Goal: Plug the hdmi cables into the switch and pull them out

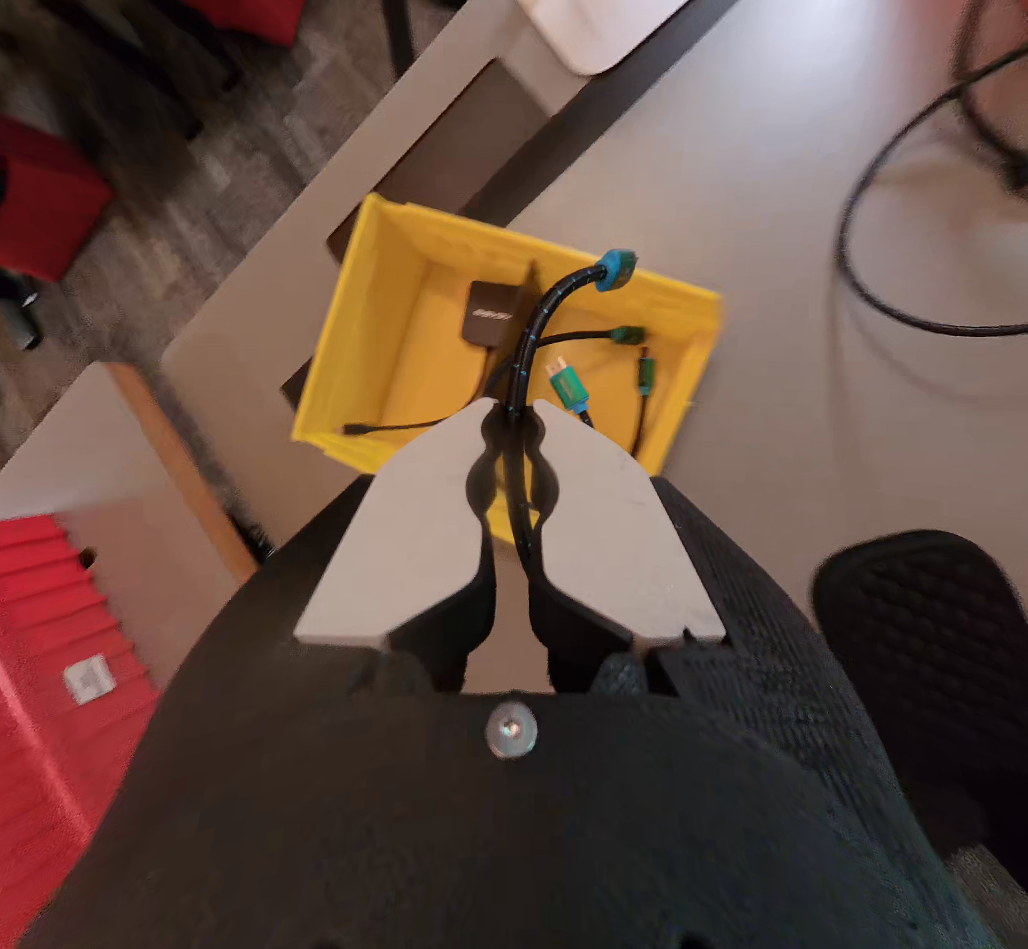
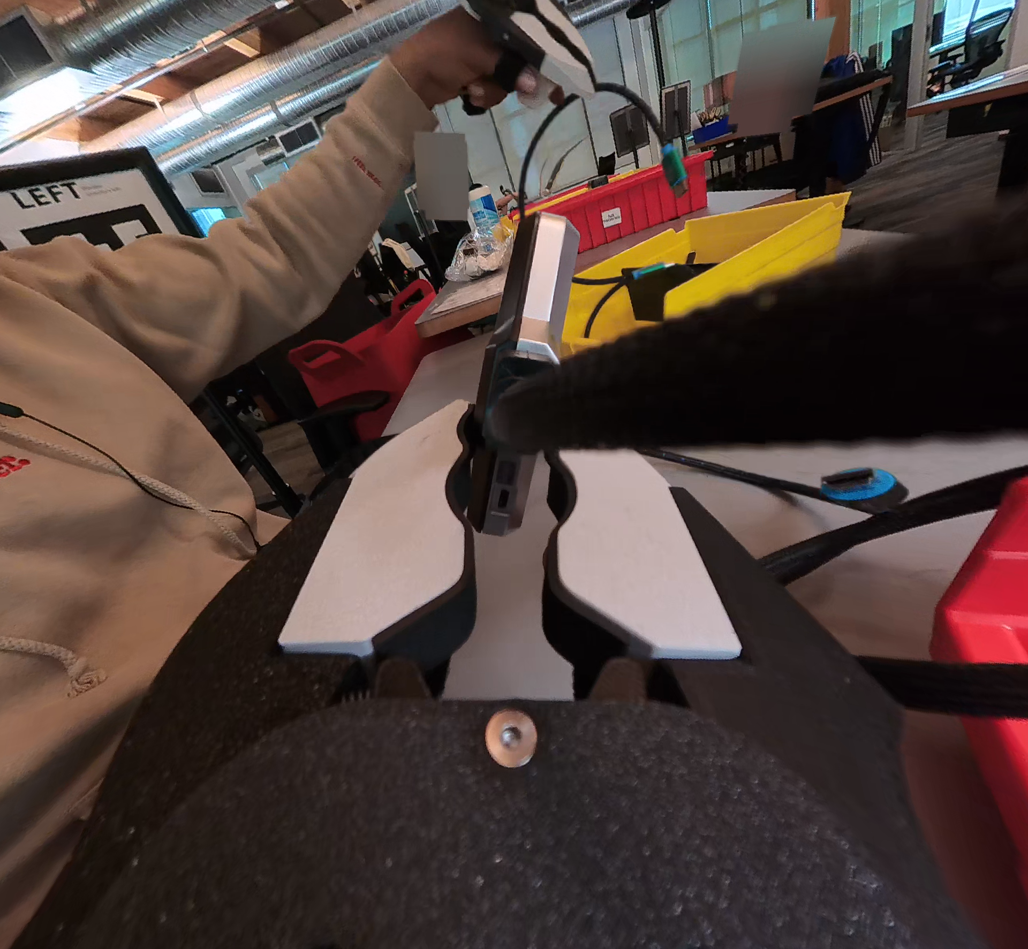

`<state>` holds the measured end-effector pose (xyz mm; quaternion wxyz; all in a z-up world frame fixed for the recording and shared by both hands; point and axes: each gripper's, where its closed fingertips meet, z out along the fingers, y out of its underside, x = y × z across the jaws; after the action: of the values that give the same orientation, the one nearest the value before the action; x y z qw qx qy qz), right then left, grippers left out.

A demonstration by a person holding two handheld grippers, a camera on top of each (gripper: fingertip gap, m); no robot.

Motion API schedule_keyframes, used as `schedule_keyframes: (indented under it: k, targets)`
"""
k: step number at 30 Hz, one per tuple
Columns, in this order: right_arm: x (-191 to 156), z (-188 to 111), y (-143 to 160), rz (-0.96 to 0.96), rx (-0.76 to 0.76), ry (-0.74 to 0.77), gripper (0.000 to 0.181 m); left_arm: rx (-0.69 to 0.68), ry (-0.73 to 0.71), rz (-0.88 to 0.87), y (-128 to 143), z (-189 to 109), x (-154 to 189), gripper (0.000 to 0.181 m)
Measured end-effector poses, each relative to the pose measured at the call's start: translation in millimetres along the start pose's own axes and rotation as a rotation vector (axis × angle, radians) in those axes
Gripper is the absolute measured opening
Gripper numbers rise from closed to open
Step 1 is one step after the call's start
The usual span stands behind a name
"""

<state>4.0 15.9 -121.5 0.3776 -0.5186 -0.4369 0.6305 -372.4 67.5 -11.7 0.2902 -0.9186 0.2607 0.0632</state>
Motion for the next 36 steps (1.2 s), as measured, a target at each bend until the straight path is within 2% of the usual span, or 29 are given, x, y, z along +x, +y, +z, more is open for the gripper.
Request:
schedule_keyframes:
  k: [1,4,6,10,13,18,21,24,30,33,36]
  targets:
    - [-1,-1,-1,0.002,0.008,-0.003,0.023,0.016,0.046,0.010,-5,-6,15,0.008]
    - [-1,-4,-5,0.013,0.027,-0.011,0.023,0.071,0.246,0.034,-16,-11,70,0.007]
    - [1,-5,-5,0.015,0.029,-0.008,0.023,0.099,0.400,0.040,-16,-4,110,0.007]
    - [2,-8,-4,0.022,0.033,-0.012,0.023,0.133,0.653,0.002,0,37,180,0.007]
    - [3,-11,-2,0.027,0.019,-0.011,0.023,0.173,0.755,-0.052,19,76,216,0.007]
    - [1,-19,3,0.042,-0.018,-0.042,0.022,0.216,0.756,-0.156,54,123,233,0.007]
    - [0,-23,4,0.045,-0.037,-0.054,0.022,0.146,0.753,-0.134,85,138,241,0.007]
    - [-4,-27,9,0.050,-0.078,-0.078,0.022,0.134,0.726,-0.059,99,139,242,0.010]
    - [-8,-29,17,0.068,-0.118,-0.110,0.022,0.227,0.639,0.125,68,130,243,0.023]
    - [-7,-29,20,0.072,-0.129,-0.109,0.022,0.211,0.645,0.221,51,146,255,0.027]
    - [-7,-29,22,0.070,-0.136,-0.107,0.022,0.157,0.724,0.246,39,170,268,0.028]
